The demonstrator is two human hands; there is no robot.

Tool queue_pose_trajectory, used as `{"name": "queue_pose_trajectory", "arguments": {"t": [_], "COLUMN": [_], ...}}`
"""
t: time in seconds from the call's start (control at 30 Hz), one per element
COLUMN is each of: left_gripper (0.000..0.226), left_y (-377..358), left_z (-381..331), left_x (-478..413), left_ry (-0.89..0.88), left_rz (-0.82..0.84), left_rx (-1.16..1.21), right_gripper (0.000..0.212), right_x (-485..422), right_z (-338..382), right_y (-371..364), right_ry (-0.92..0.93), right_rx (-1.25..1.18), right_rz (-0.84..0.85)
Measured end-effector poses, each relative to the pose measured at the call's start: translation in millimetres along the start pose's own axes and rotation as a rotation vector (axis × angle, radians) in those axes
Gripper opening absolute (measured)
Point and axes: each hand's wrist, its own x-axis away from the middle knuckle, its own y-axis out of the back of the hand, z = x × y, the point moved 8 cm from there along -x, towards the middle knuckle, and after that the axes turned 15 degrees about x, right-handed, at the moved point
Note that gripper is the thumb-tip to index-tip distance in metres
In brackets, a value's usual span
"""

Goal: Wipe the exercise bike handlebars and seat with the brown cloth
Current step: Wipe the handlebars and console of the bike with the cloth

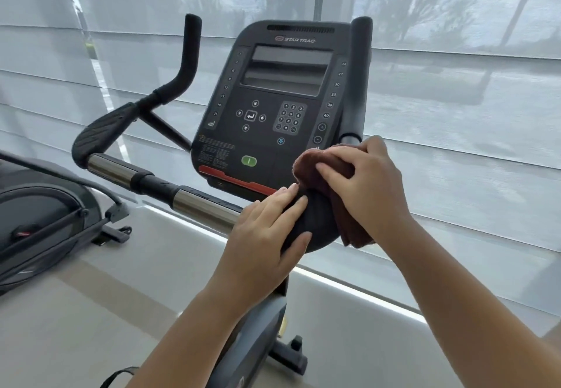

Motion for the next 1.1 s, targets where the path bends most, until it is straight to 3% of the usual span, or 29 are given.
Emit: {"name": "queue_pose_trajectory", "arguments": {"t": [0.37,0.6,0.9,1.0,1.1], "left_gripper": [0.041,0.036,0.04,0.04,0.04], "left_y": [7.4,60.8,107.0,103.3,104.1], "left_z": [0.0,43.7,116.8,124.5,129.3], "left_x": [12.2,42.2,47.3,52.0,55.3], "left_ry": [-0.031,-0.087,-0.062,-0.07,-0.084], "left_rz": [-0.054,-0.098,-0.062,-0.049,-0.043], "left_rx": [-0.017,-0.08,-0.099,-0.052,-0.017], "right_gripper": [0.029,0.029,0.035,0.049,0.069], "right_x": [11.4,38.0,20.9,25.4,27.9], "right_z": [7.2,50.8,143.6,148.6,138.6], "right_y": [2.9,4.5,-53.3,-69.0,-70.2], "right_ry": [-0.035,-0.139,-0.241,-0.189,0.035], "right_rx": [0.081,0.231,0.332,0.51,0.619], "right_rz": [-0.03,-0.033,0.162,0.303,0.384]}}
